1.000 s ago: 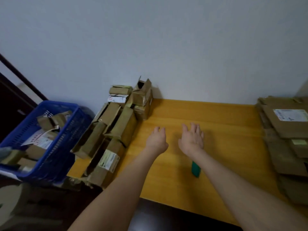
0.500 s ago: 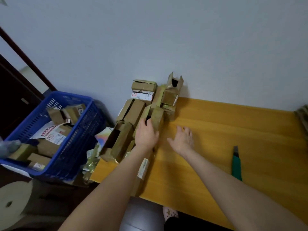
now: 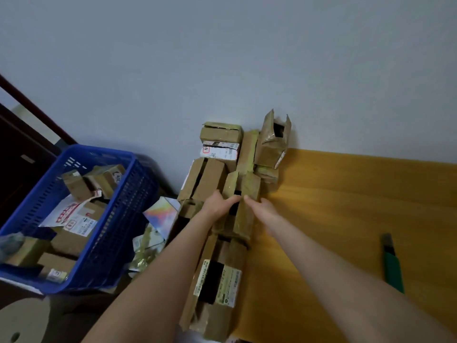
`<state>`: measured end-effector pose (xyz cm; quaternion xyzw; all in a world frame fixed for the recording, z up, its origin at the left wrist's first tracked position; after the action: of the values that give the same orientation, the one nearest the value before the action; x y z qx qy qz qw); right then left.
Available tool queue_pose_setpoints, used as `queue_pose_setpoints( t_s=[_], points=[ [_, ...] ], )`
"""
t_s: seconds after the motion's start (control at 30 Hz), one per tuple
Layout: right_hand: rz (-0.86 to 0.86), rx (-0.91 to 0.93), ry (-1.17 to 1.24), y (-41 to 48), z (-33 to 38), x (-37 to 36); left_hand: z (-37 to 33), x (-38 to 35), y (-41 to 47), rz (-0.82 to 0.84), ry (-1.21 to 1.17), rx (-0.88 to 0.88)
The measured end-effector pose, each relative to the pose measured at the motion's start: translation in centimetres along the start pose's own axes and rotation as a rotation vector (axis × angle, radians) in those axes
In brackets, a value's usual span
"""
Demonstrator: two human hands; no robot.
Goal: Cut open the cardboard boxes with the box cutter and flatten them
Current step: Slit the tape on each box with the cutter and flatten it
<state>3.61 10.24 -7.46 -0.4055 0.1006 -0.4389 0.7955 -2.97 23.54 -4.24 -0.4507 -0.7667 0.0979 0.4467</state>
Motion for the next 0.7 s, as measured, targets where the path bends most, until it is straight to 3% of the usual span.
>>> queue_pose_setpoints(
  t_s=[0.23,0.43,0.57,0.7],
  points=[
    [-0.245,0.008,0.230,-1.2,-0.5,3.0,-3.4,-2.1,-0.4,0.184,0.053,-0.116],
    [-0.437,-0.033,0.602,-3.5,-4.5,7.8,-6.2,-4.9,-3.4,0.271,0.008,-0.237],
    [-0.410,-0.020,0.787,-6.8,-5.5,10.3,-7.7,-6.7,-5.9,0.393,-0.165,-0.279],
    [-0.350,0.029,0.807,-8.7,-5.9,13.0,-9.8,-8.3,-7.8,0.415,-0.286,-0.345]
  ],
)
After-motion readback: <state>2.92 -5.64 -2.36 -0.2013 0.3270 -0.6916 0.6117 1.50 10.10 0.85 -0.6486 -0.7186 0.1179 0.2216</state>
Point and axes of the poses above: each hand's wrist, its own y-axis towards the middle knuckle, its own x-axis out of the back of the hand, z = x × y, the point moved 7 cm from there along y, towards the middle knuckle, and after that the axes turned 3 degrees about -z, right-handed, at the moved point
